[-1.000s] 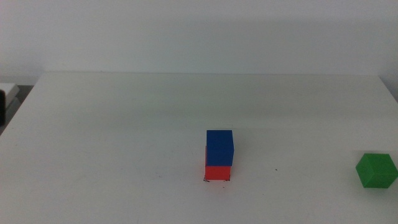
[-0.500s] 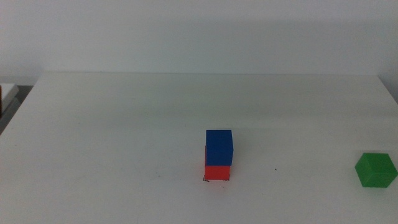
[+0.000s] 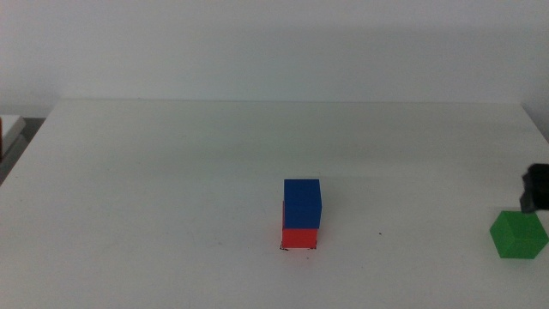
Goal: Stack red cubes first, then green, then blue cubes in a specific spot.
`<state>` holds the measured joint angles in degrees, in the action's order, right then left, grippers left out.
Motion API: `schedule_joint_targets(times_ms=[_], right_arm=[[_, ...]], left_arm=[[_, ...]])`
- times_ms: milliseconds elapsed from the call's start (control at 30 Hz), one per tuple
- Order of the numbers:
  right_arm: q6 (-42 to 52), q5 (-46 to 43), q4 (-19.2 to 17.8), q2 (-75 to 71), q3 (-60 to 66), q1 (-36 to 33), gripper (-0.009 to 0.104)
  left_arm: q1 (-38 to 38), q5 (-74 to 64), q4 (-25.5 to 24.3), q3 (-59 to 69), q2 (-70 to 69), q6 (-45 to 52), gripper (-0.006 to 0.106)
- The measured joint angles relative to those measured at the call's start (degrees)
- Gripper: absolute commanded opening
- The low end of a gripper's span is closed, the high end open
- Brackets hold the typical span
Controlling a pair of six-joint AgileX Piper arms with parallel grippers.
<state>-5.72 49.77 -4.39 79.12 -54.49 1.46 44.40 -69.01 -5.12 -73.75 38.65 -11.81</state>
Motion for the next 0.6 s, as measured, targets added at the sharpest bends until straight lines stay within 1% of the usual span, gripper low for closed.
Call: schedule_joint_targets(times_ms=[167, 367, 433, 467, 500, 567, 600], right_arm=[[1.8, -0.1, -0.6, 11.3, -6.1, 0.4, 0.093], [2.1, -0.7, -0.6, 18.9, -6.9, 0.4, 0.093], [2.2, -2.0, -0.7, 20.8, -6.9, 0.4, 0.091], [2.2, -2.6, -0.7, 21.5, -6.9, 0.4, 0.088], [2.3, -3.1, -0.7, 22.4, -7.0, 0.4, 0.081], [2.3, -4.0, -0.8, 24.1, -7.0, 0.4, 0.057], [1.9, -4.1, -0.9, 24.7, -7.0, 0.4, 0.041]], left_arm=[[0.0, 0.0, 0.0, 0.0, 0.0, 0.0, 0.094], [0.0, 0.0, 0.0, 0.0, 0.0, 0.0, 0.094], [0.0, 0.0, 0.0, 0.0, 0.0, 0.0, 0.094], [0.0, 0.0, 0.0, 0.0, 0.0, 0.0, 0.094], [0.0, 0.0, 0.0, 0.0, 0.0, 0.0, 0.094], [0.0, 0.0, 0.0, 0.0, 0.0, 0.0, 0.094], [0.0, 0.0, 0.0, 0.0, 0.0, 0.0, 0.094]])
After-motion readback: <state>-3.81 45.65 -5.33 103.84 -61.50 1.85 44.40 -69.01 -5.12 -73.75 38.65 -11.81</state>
